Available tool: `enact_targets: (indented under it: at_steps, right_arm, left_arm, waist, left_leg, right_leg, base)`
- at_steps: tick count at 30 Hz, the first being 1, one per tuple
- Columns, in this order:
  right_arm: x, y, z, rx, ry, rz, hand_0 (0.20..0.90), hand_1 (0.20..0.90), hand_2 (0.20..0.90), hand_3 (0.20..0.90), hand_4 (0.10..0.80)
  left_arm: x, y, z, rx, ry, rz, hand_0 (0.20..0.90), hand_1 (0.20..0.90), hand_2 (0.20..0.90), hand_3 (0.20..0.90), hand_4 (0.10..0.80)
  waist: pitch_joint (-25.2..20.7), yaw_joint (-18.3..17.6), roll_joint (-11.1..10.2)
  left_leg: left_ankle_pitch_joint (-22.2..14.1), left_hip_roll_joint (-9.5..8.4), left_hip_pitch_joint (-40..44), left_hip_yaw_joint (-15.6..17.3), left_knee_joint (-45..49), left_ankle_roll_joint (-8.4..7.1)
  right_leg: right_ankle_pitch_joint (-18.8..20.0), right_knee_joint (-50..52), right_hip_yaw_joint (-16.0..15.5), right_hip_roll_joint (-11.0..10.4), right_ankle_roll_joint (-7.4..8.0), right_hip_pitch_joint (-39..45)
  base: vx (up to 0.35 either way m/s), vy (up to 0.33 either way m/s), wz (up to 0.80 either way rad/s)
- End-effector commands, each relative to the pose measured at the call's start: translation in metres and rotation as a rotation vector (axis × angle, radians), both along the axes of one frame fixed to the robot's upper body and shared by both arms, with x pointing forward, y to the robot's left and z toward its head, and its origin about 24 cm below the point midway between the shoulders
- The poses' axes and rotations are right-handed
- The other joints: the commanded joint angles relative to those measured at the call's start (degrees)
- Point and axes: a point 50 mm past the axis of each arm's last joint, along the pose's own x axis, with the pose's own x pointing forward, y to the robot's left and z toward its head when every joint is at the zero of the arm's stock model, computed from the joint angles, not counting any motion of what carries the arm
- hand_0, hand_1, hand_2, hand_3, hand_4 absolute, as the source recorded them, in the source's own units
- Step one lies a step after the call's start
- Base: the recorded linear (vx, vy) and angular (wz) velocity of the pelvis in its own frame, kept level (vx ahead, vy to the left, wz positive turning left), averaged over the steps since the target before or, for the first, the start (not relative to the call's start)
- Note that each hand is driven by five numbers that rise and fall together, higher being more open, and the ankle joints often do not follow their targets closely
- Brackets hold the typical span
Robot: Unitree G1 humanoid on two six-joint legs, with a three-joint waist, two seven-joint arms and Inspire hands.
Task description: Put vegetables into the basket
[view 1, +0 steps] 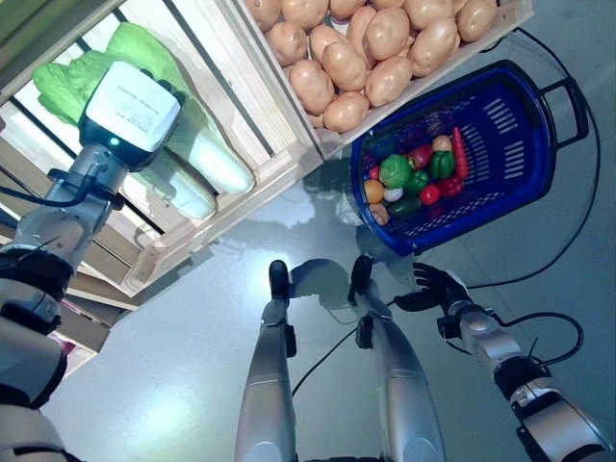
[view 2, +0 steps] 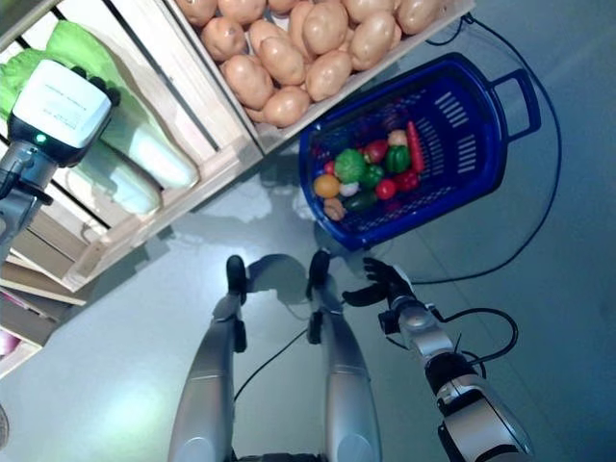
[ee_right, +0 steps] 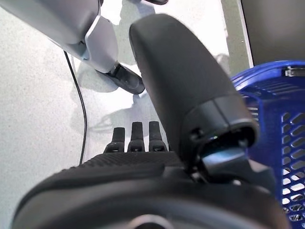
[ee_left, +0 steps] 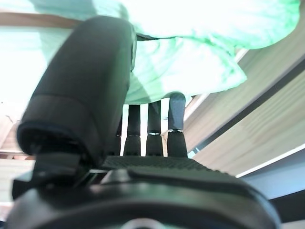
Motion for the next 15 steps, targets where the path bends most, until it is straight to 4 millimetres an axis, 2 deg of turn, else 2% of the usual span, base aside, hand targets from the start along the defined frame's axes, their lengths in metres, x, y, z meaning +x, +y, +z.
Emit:
enact_targets:
  at_steps: [1,9,15]
  right_arm:
    - [-0.019,-0.02,-0.008,0.02,-0.023,-0.074,0.9,0.9,0.9,0.9,0.8]
    - [-0.033,-0.019,-0.023,0.059,0.012,-0.111,0.9,0.9,0.9,0.9,0.8]
    - [-0.048,-0.021,-0.036,0.085,0.05,-0.149,0.9,0.9,0.9,0.9,0.8]
  left_arm:
    - [-0.02,0.015,0.059,-0.136,-0.336,-0.033,0.3,0.3,0.3,0.3,0.4]
    - [-0.032,0.006,0.053,-0.23,-0.418,-0.208,0.3,0.3,0.3,0.3,0.4]
    - [-0.041,0.0,0.026,-0.399,-0.428,-0.309,0.3,0.3,0.3,0.3,0.4]
  waist:
    - [0.0,0.92,-0.38]
    - [-0.01,2.62,0.2]
    - [-1.23,3.73,0.64]
  left_leg:
    - [0.41,0.21,1.07,0.34,0.15,-2.79]
    - [0.62,-0.54,10.5,-0.09,-3.62,-2.85]
    - [0.35,-0.65,17.15,0.04,-6.9,-2.91]
  right_leg:
    - [-4.41,-1.99,-0.63,-3.2,4.74,9.31]
    - [-3.71,-6.22,-2.06,-3.47,4.95,18.95]
    - [-3.59,-9.24,-2.63,-3.58,5.25,25.51]
  base:
    - [0.067,-0.01,-0.01]
    - [0.089,-0.028,0.03]
    - [0.097,-0.025,0.01]
